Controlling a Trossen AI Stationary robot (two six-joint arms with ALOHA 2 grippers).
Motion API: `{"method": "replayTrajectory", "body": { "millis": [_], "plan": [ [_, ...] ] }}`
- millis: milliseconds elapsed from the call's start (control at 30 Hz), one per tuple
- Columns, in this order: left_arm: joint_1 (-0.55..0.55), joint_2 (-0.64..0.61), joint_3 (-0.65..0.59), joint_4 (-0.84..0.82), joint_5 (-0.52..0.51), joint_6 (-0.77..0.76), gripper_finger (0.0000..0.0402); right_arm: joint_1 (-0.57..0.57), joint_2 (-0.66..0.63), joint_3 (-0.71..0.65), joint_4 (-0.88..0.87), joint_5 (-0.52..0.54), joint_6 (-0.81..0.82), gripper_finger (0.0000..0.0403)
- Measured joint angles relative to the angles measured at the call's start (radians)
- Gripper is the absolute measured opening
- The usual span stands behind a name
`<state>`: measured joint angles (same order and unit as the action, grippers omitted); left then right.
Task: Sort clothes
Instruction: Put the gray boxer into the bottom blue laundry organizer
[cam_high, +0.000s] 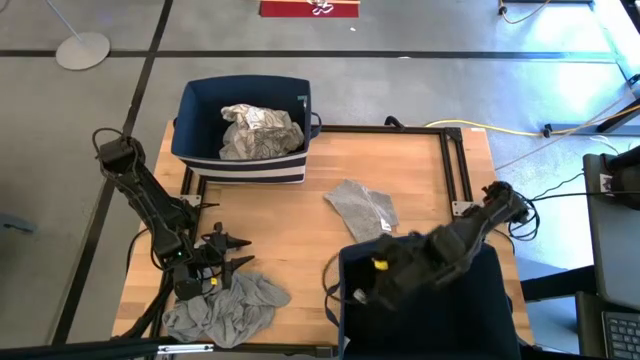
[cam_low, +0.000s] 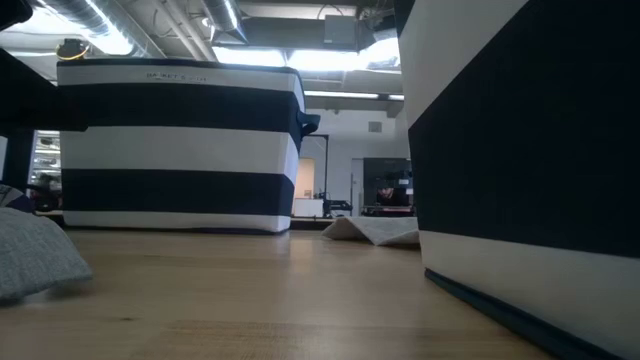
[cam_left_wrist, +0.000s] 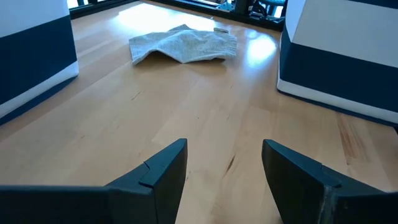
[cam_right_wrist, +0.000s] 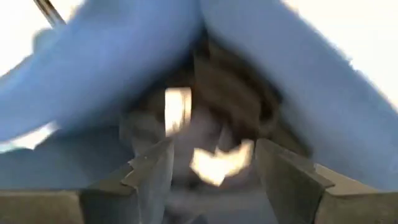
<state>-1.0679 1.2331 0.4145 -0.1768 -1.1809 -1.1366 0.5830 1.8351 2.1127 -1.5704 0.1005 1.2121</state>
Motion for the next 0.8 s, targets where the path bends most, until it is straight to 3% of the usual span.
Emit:
{"method": "replayTrajectory", "body": {
  "millis": [333, 633, 800],
  "plan": [
    [0.000, 0.000, 0.000, 0.000, 0.000, 0.012, 0.0198, -0.225, 0.000, 0.125, 0.018, 0.270, -0.220, 0.0230],
    [0.000, 0.000, 0.000, 0.000, 0.000, 0.012, 0.0198, -0.448, 0.051, 0.040, 0.112, 0.300, -0.387, 0.0230],
    [0.000, 0.000, 0.000, -0.001, 0.000, 0.011, 0.0198, -0.528, 0.101, -0.022, 0.195, 0.254, -0.471, 0.0230]
  ]
}}
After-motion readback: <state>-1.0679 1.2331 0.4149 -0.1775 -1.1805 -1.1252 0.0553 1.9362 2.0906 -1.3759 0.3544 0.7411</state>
